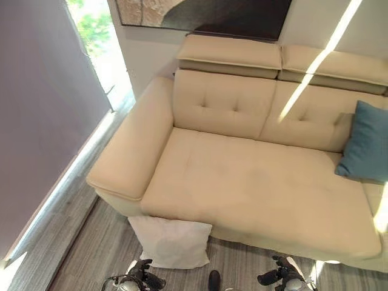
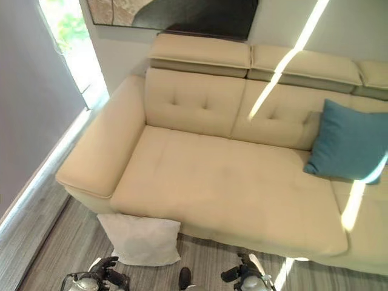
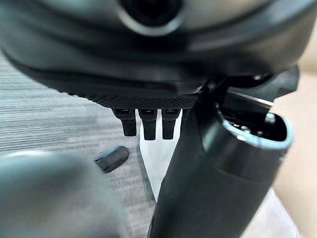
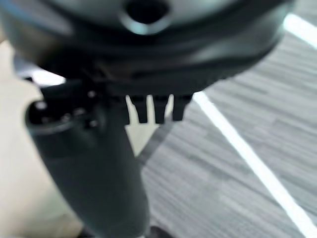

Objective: Pick up all the scattered cushions and arrange them neatly on the sofa.

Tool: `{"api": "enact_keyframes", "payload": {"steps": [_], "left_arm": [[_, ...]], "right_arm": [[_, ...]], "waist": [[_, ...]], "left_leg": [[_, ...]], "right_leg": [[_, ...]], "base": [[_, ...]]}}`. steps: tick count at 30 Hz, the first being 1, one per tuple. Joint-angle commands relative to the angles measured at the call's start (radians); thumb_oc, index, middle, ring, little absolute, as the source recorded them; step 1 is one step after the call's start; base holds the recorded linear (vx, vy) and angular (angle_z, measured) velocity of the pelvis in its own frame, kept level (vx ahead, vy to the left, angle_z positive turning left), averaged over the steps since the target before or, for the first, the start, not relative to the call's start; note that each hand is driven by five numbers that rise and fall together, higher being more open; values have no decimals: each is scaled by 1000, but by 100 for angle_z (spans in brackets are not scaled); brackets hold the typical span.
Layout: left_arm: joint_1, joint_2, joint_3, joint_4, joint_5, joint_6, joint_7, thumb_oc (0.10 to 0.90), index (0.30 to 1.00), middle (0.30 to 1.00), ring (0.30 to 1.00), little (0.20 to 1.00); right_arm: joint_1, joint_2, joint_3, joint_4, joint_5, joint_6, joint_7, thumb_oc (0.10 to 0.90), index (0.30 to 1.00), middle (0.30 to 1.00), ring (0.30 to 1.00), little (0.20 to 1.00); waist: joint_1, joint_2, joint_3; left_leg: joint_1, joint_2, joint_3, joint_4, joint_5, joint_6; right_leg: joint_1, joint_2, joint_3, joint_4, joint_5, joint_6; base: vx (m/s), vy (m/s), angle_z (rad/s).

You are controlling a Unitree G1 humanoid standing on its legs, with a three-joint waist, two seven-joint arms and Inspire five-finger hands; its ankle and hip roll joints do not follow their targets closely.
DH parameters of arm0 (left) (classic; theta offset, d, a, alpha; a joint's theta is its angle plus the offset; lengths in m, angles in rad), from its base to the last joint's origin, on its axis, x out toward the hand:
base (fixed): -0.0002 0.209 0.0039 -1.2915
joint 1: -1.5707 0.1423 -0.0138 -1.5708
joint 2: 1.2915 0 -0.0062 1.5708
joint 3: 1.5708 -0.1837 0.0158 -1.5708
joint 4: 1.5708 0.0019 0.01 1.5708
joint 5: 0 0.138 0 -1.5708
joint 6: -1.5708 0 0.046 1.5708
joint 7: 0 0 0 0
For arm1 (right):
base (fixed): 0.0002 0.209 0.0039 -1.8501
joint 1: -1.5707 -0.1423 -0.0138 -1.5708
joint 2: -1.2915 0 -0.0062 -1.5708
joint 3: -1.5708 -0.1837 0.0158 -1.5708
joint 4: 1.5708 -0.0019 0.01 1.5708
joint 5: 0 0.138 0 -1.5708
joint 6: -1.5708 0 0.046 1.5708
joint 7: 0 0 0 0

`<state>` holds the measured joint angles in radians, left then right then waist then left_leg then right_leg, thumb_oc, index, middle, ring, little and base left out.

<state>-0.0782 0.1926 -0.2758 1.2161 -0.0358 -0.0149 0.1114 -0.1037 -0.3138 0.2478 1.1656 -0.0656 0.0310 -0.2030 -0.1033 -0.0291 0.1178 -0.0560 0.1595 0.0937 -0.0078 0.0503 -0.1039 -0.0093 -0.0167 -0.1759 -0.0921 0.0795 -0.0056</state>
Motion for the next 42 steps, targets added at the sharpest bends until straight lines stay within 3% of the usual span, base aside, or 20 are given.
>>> {"api": "enact_keyframes", "payload": {"steps": [1,7,10,15,18,22,23,26,29,36,42], "left_arm": [[-37,44,-11,5,16,-26,5,800,900,900,900,900],[-55,67,2,-3,3,-28,20,800,900,900,900,900],[-93,103,36,-37,-50,-47,61,800,900,900,900,900],[-151,133,68,-112,-129,-79,111,800,900,900,900,900],[-205,149,106,-239,-240,-134,196,800,900,900,900,900],[-226,138,126,-290,-304,-157,231,800,900,900,900,900],[-236,133,127,-290,-318,-160,238,800,900,900,900,900],[-262,137,128,-284,-339,-169,254,800,900,900,900,900],[-308,138,109,-276,-355,-178,262,800,900,900,900,900],[-348,129,113,-285,-398,-191,277,800,900,900,900,900],[-384,126,104,-266,-409,-193,291,800,900,900,900,900]], "right_arm": [[-34,-16,21,-10,-21,-24,-29,800,900,900,900,900],[-59,4,26,-33,-22,-17,-35,800,900,900,900,900],[-87,13,13,-69,16,-28,-56,800,900,900,900,900],[-126,13,8,-120,60,-36,-84,800,900,900,900,900],[-189,15,2,-193,108,-39,-135,800,900,900,900,900],[-257,20,-4,-257,141,-41,-177,800,900,900,900,900],[-279,25,-4,-269,155,-47,-189,800,900,900,900,900],[-320,23,-10,-295,188,-58,-210,800,900,900,900,900],[-396,28,-32,-333,248,-96,-243,800,900,900,900,900],[-471,29,-43,-355,281,-124,-275,800,900,900,900,900],[-526,50,-48,-362,330,-153,-285,800,900,900,900,900]], "waist": [[10,-44,-3],[20,-53,18],[31,-61,58],[48,-58,114],[63,-44,162],[69,-30,180],[75,-22,175],[73,-13,181],[72,17,174],[82,41,172],[84,46,169]], "left_leg": [[-14,-63,-22,83,-105,23],[-41,-102,27,85,-121,56],[-103,-130,46,106,-131,72],[-206,-153,44,134,-126,76],[-340,-168,47,176,-110,65],[-443,-169,50,202,-99,61],[-469,-161,46,216,-127,53],[-537,-156,48,234,-122,50],[-674,-155,37,268,-111,48],[-786,-162,30,286,-103,53],[-845,-166,24,281,-95,54]], "right_leg": [[-5,-71,45,40,-102,121],[-77,-126,68,85,-85,154],[-156,-163,75,100,-51,177],[-248,-193,63,120,-31,175],[-377,-223,52,152,-10,168],[-480,-236,51,169,6,168],[-506,-229,56,180,-14,172],[-576,-235,59,200,-13,172],[-726,-247,81,257,-15,170],[-862,-262,103,310,-18,172],[-937,-268,112,329,-14,176]], "base": [[44,191,-37],[-20,205,-13],[-93,125,-17],[-133,35,6],[-177,-5,7],[-108,-2,8],[-50,-5,-4],[-37,5,-1],[-77,52,1],[-2,28,8],[11,19,1]]}}
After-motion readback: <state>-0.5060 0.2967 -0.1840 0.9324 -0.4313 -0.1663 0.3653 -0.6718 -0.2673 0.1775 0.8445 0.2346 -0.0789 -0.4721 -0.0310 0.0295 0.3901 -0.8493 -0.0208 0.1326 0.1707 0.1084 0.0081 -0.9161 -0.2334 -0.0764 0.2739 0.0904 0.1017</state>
